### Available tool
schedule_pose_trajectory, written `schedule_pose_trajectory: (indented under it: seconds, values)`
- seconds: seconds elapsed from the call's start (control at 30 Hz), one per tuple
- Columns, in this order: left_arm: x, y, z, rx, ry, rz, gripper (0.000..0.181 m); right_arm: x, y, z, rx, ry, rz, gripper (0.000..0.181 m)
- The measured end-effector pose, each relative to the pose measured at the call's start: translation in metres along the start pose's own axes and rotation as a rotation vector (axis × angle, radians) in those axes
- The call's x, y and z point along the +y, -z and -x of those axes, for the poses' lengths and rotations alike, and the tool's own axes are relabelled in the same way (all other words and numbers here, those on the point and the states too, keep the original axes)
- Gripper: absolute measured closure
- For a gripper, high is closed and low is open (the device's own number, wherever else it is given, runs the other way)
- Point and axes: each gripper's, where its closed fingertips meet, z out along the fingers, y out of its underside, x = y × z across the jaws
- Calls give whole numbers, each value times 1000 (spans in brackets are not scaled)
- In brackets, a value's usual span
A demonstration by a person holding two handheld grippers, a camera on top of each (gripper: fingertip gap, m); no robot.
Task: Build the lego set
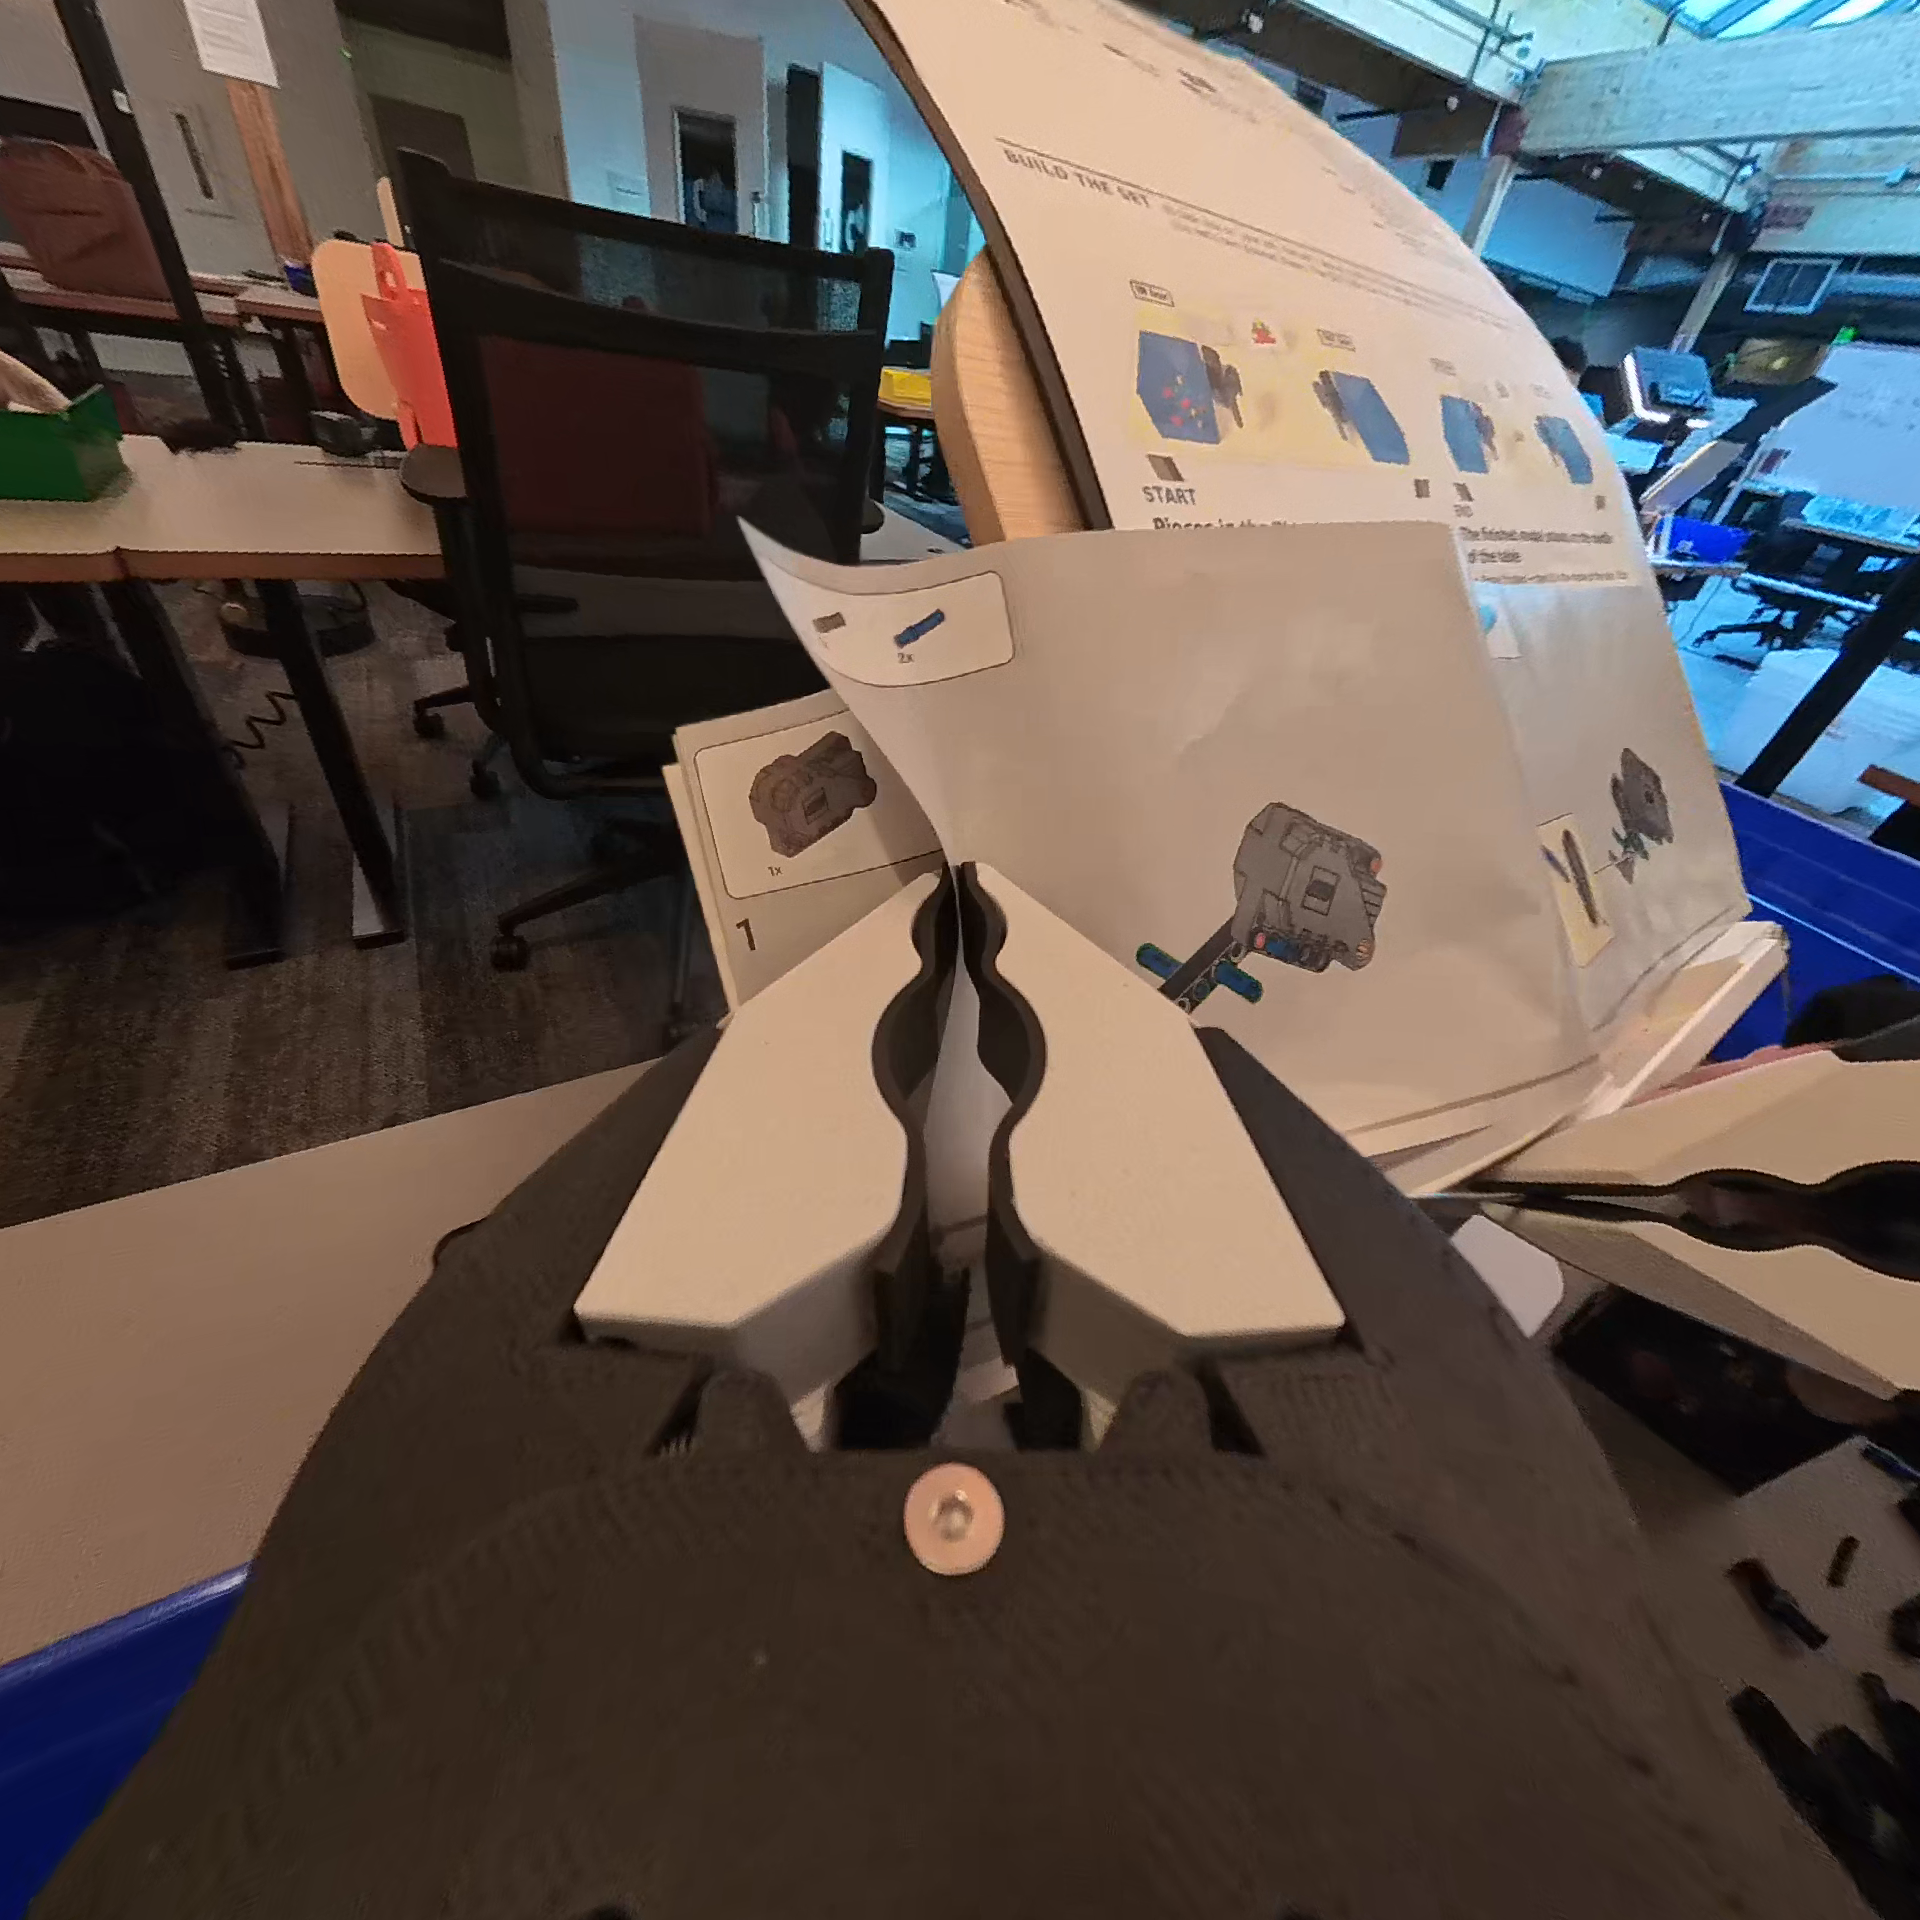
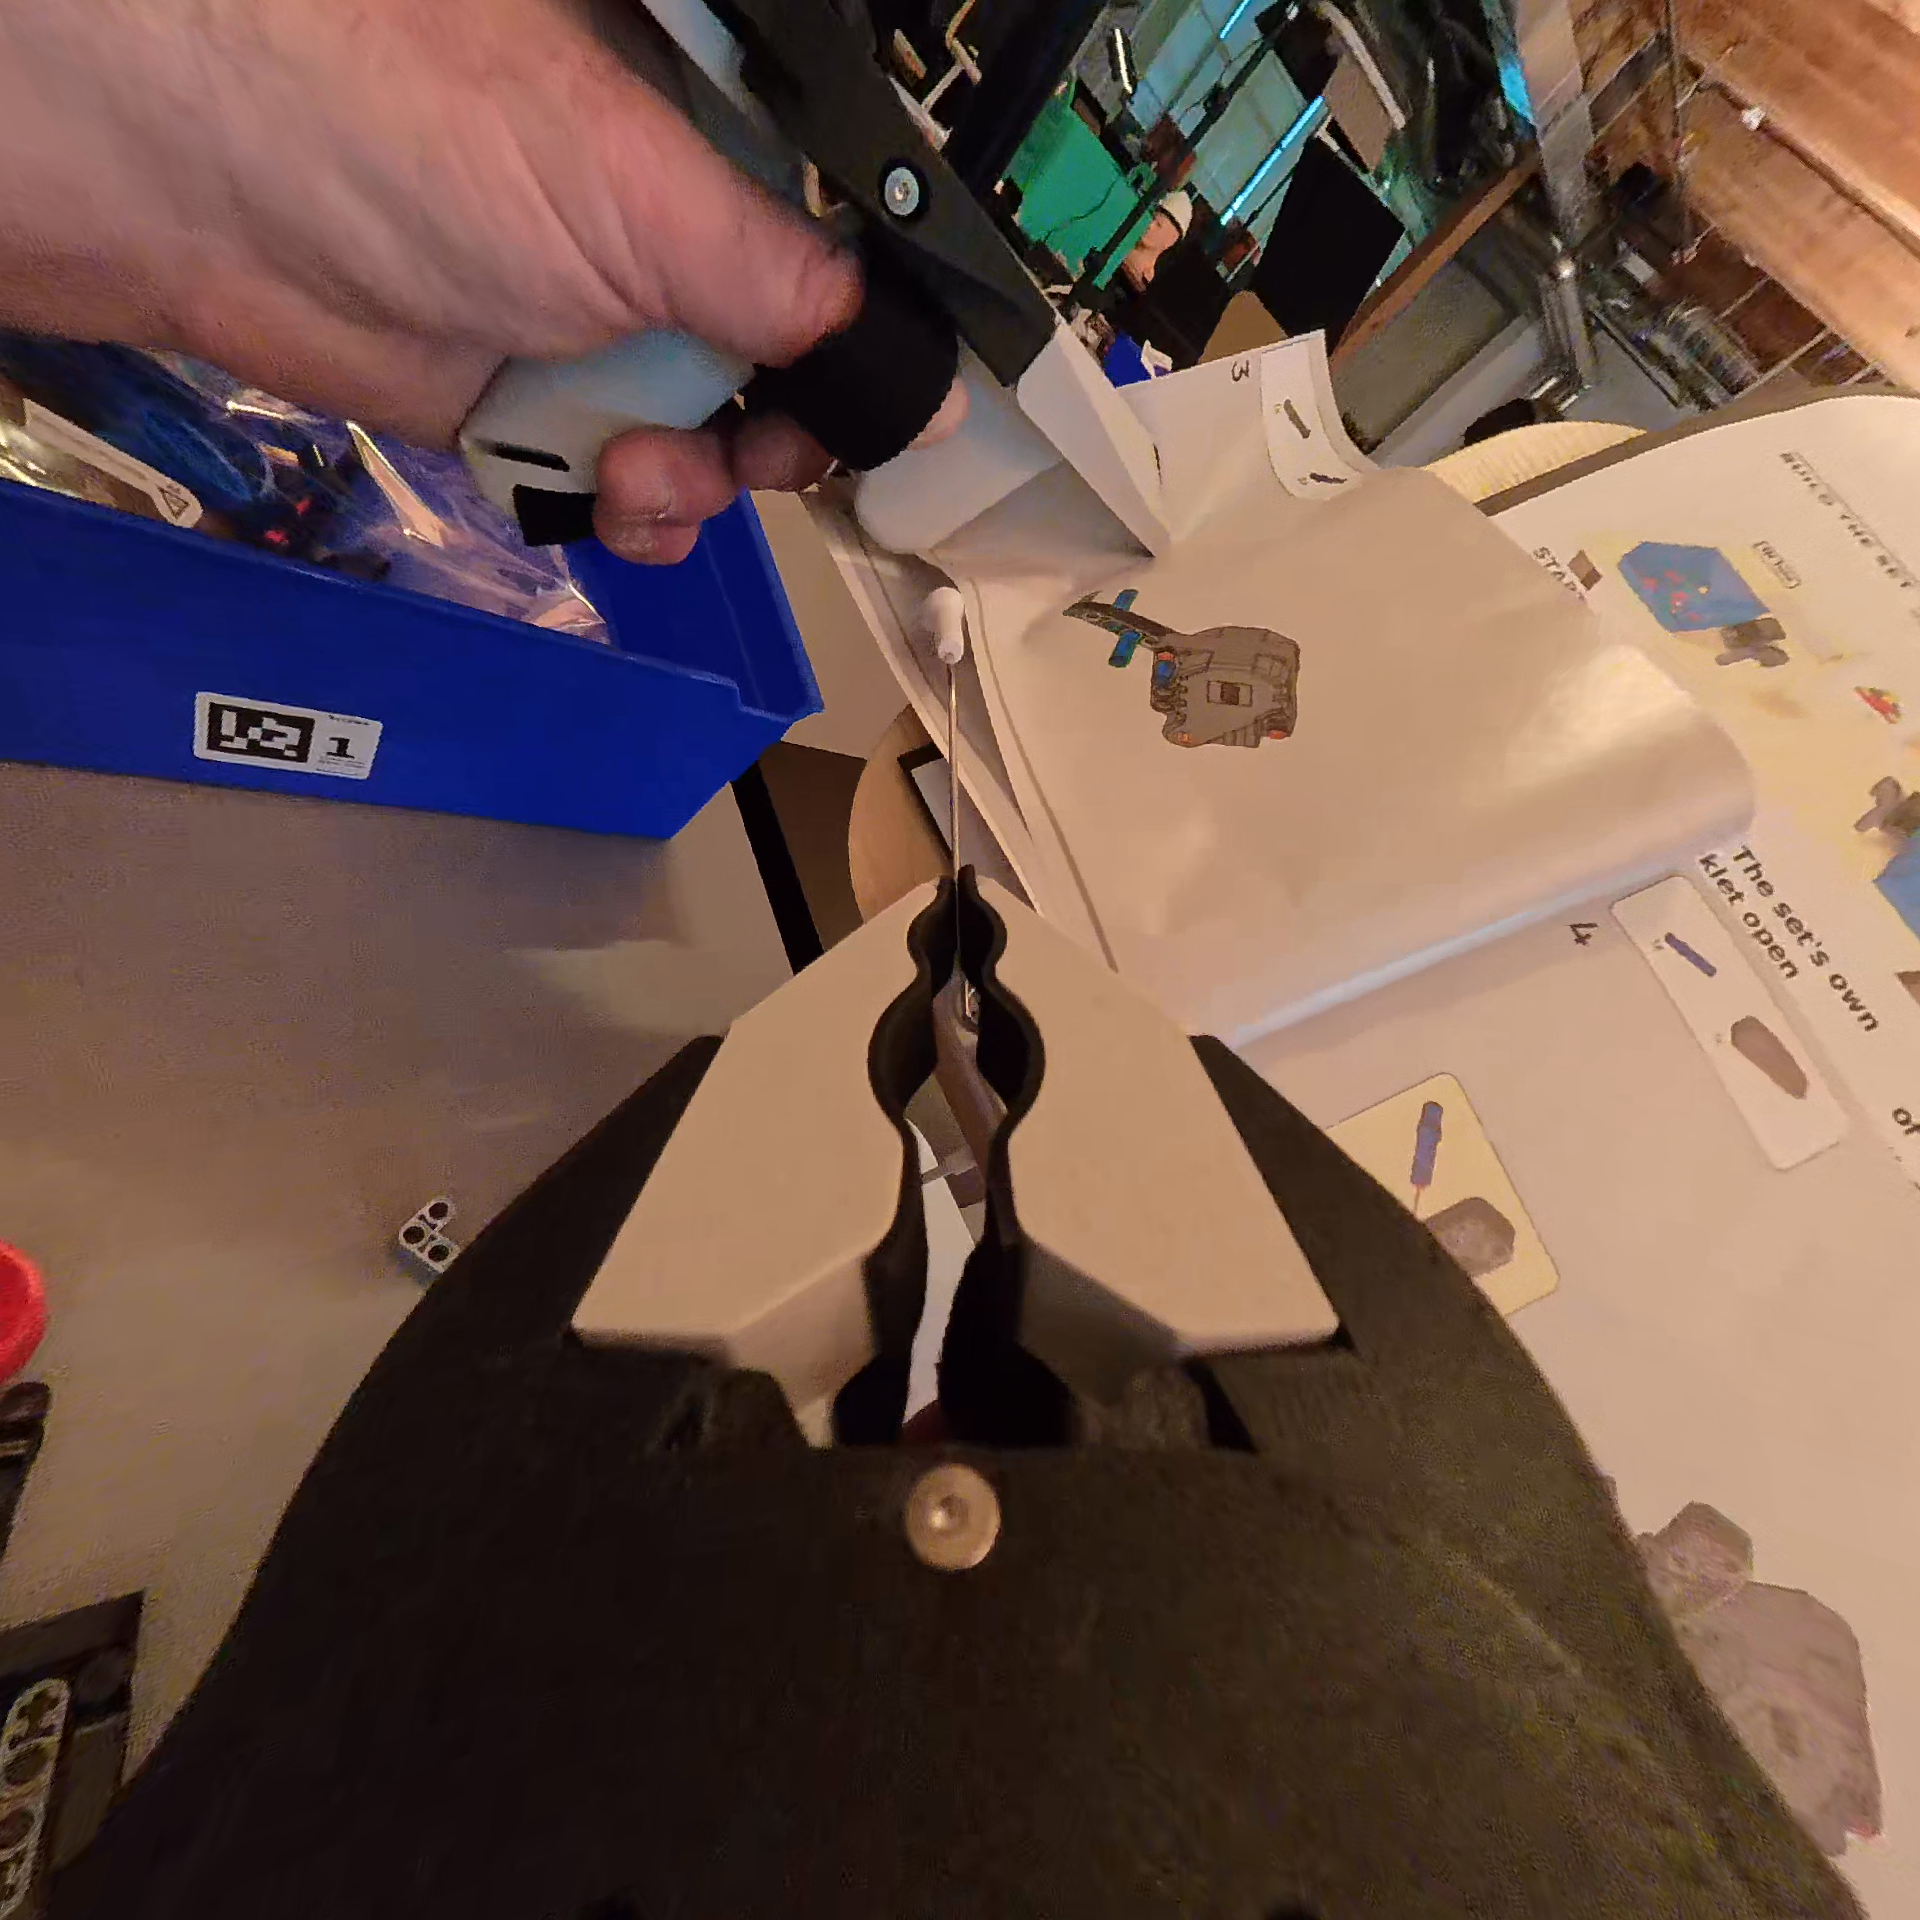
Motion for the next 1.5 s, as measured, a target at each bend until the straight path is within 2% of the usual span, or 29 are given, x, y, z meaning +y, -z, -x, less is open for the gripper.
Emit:
schedule_pose_trajectory:
  seconds: [0.13, 0.27, 0.43, 0.57, 0.83, 1.07, 1.2, 1.27, 1.33, 1.43, 1.5]
  values:
    - [0, 0, 1, -11, 3, -9, 181, -1, 1, -3, 37, -101, -25, 181]
    - [0, 2, 2, -14, -11, -13, 181, 0, 3, -4, 47, -114, -41, 181]
    - [0, 2, 3, -21, -9, -9, 181, 1, 4, -3, 112, -46, -28, 181]
    - [0, 1, 6, -44, -34, 5, 181, 0, 5, -1, 115, 91, -26, 181]
    - [1, -3, 5, -46, -47, -9, 181, -2, 5, -2, 128, 44, -86, 181]
    - [1, 1, 2, -66, -119, -49, 181, -2, 6, -6, 139, -192, -139, 181]
    - [-6, 9, -7, -31, -156, -64, 181, -2, 5, -6, 137, -253, -78, 181]
    - [-7, 12, -13, -9, -165, -65, 181, -11, 13, -8, 112, -249, -71, 179]
    - [-6, 13, -14, -1, -164, -59, 181, -29, 34, -28, 133, -263, -76, 173]
    - [-4, 13, -24, 56, -127, -62, 181, -39, 63, -66, 152, -307, 0, 151]
    - [-3, 14, -43, 135, -123, -60, 181, -42, 78, -80, 135, -322, 34, 153]
